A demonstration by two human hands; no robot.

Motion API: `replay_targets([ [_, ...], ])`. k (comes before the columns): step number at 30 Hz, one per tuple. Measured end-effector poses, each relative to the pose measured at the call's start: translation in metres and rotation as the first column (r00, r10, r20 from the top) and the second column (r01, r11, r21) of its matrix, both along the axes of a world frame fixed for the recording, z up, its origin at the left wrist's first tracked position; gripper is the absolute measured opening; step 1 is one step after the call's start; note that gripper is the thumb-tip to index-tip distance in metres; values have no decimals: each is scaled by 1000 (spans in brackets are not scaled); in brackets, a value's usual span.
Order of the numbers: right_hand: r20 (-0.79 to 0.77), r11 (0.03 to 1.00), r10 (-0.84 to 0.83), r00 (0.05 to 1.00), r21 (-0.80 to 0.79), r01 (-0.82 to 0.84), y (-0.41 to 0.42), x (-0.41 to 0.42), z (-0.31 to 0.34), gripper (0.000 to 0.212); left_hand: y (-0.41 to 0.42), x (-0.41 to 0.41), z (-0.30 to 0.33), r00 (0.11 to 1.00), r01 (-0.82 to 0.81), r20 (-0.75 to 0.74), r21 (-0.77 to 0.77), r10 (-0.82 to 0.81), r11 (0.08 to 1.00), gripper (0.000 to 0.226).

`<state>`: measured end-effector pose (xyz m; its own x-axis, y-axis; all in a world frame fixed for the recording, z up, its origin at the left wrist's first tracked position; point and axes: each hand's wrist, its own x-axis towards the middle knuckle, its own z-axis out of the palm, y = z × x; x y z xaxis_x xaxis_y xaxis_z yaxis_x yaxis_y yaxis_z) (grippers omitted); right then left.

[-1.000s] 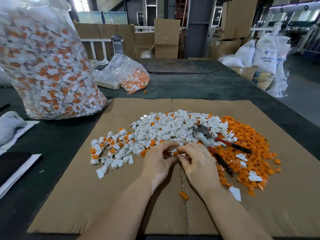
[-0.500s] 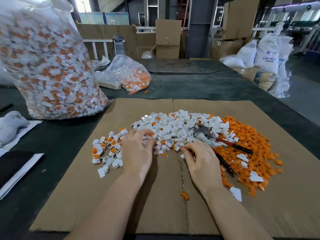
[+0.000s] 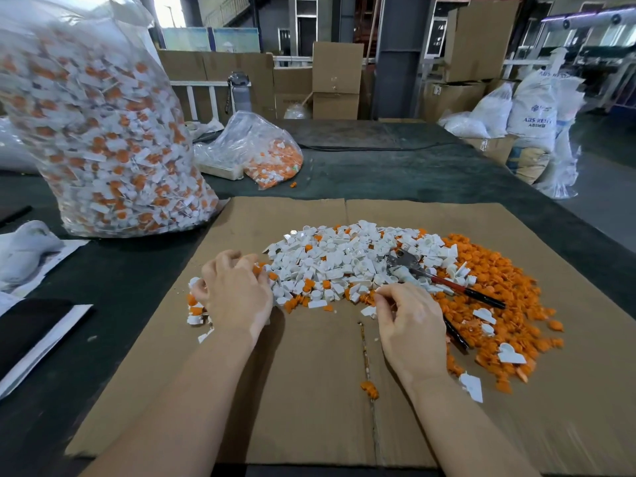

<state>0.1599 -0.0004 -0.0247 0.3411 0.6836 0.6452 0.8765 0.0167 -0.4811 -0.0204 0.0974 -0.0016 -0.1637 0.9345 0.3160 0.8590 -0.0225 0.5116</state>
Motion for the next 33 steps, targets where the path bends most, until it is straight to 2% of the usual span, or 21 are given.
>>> replay_targets([
  [3,5,993,-116,993,-26,116,0,0,-2,6,-6,12,-1,997,68,25,81,-70,994,29],
  [6,-13,973,-219,976,-82,217,1,1,-4,12,-16,31,-2,947,287,101,163,-306,944,23],
  [9,-4,957,-262,965,-129,260,2,1,-5,22,-28,51,-5,837,516,147,109,-527,850,20],
  [13,96,918,-280,955,-265,295,3,1,-6,28,-39,70,-11,739,658,117,88,-664,748,25],
  [15,104,933,-222,970,-267,242,4,2,-6,24,-42,75,-14,689,714,121,62,-715,698,23],
  [19,29,967,-141,990,-212,144,3,2,-5,22,-42,80,-19,701,710,88,14,-708,704,22],
  [24,2,983,-162,987,-83,162,2,0,-1,20,-39,77,-22,738,667,125,11,-663,745,12],
  [27,90,984,-153,984,-76,160,1,-2,0,14,-38,73,-23,749,629,230,47,-621,776,9],
  [29,172,977,-158,972,-115,179,1,-3,0,11,-37,71,-24,737,625,285,55,-612,779,21],
  [33,311,958,-149,939,-189,215,2,-6,1,21,-37,70,-24,714,663,280,25,-641,749,29],
])
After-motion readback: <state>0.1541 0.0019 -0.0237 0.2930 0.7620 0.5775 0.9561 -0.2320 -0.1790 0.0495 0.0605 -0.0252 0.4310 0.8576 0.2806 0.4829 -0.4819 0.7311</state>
